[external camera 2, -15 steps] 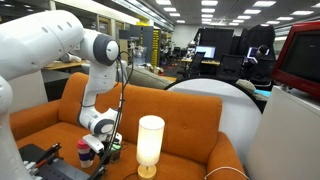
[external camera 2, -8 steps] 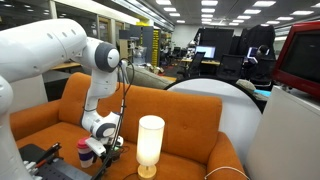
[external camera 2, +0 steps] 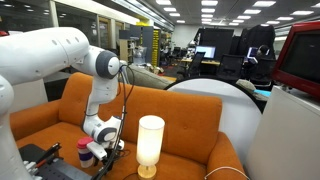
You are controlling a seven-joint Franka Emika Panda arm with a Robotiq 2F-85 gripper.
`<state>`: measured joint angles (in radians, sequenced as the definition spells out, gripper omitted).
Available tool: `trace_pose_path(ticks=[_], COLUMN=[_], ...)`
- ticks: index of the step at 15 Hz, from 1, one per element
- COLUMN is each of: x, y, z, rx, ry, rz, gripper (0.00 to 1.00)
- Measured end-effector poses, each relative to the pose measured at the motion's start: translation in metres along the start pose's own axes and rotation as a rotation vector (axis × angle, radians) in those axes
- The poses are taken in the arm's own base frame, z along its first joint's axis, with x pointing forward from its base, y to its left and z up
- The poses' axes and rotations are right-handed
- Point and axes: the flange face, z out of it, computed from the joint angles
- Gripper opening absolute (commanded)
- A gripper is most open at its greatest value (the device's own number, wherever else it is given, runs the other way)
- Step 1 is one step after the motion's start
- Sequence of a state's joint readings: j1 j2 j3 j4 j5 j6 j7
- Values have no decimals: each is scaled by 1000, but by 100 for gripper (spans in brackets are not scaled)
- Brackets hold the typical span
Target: Put the white thing on the couch in the blue cup
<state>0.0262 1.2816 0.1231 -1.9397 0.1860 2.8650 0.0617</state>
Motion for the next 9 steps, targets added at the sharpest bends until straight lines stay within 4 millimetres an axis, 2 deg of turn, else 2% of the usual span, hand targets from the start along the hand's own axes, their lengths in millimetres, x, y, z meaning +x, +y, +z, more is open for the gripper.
trace_pose_path(ticks=[8,9], x=[9,10], y=[5,6], z=[13,14], rx=[-11,-11], ry=[7,8], rz=[14,15], gripper=[100,87])
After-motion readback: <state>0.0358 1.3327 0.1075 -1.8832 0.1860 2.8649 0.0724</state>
